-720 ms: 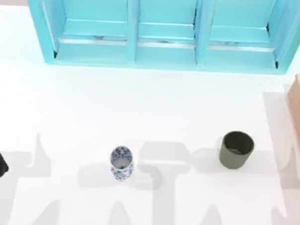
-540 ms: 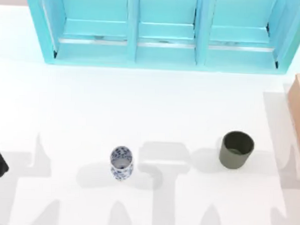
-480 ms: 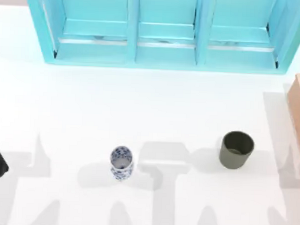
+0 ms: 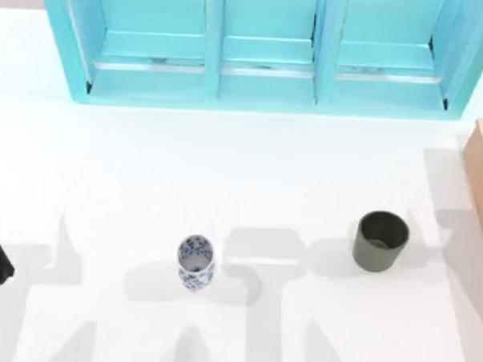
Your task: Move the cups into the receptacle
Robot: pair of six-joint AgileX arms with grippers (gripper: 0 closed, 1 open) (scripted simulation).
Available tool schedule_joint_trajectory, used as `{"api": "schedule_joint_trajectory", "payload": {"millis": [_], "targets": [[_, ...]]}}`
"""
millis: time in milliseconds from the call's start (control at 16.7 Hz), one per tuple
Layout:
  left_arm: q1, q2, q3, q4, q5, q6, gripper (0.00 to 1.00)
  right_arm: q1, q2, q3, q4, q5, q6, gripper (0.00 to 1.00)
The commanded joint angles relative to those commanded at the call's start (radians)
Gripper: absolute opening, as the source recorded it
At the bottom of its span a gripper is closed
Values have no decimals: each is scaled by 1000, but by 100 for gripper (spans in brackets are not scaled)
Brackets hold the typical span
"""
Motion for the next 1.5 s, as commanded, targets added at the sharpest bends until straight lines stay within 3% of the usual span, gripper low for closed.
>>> {"api": "schedule_joint_trajectory", "payload": {"millis": [360, 600, 1080, 1500], "targets": [[0, 0, 0, 0, 0, 0, 100, 228, 568, 753, -279, 48, 233, 100], [0, 0, 0, 0, 0, 0, 100, 352, 797, 1128, -411, 67, 344, 100], [0, 0, 0, 0, 0, 0, 100, 553, 1403, 1656, -767, 95, 529, 100], [0, 0, 0, 0, 0, 0, 100, 650, 1878, 1914, -1126, 32, 695, 100]]}}
